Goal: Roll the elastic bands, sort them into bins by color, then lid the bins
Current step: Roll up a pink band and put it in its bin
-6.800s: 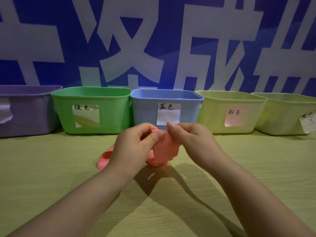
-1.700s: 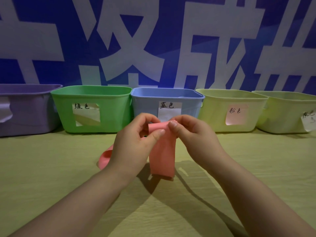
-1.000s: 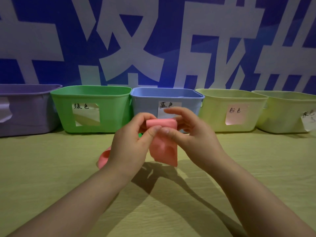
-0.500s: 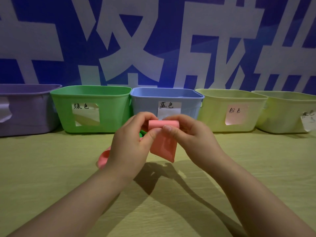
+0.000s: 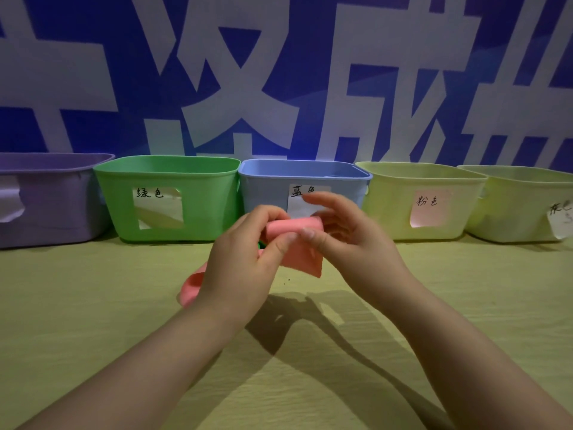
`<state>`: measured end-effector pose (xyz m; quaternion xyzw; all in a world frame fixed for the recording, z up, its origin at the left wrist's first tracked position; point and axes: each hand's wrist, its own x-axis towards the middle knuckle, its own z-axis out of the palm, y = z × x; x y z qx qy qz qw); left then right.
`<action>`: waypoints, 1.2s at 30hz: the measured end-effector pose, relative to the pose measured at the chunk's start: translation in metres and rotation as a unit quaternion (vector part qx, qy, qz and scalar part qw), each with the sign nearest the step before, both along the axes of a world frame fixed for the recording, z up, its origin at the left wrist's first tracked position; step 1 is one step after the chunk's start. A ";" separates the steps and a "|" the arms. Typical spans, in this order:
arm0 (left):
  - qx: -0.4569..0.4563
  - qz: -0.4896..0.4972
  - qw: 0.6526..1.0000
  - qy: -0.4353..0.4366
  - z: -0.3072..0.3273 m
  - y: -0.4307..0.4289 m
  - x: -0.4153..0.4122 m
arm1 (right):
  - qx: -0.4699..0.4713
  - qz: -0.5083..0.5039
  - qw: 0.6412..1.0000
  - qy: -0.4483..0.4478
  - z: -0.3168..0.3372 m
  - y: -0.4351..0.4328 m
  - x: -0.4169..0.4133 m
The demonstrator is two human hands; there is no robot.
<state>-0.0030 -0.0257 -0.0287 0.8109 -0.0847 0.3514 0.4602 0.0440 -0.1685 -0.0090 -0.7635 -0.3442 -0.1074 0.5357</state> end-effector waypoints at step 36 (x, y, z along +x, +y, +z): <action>-0.099 -0.016 0.995 0.028 0.004 -0.002 -0.003 | 0.059 0.059 0.995 0.045 0.003 0.000 -0.007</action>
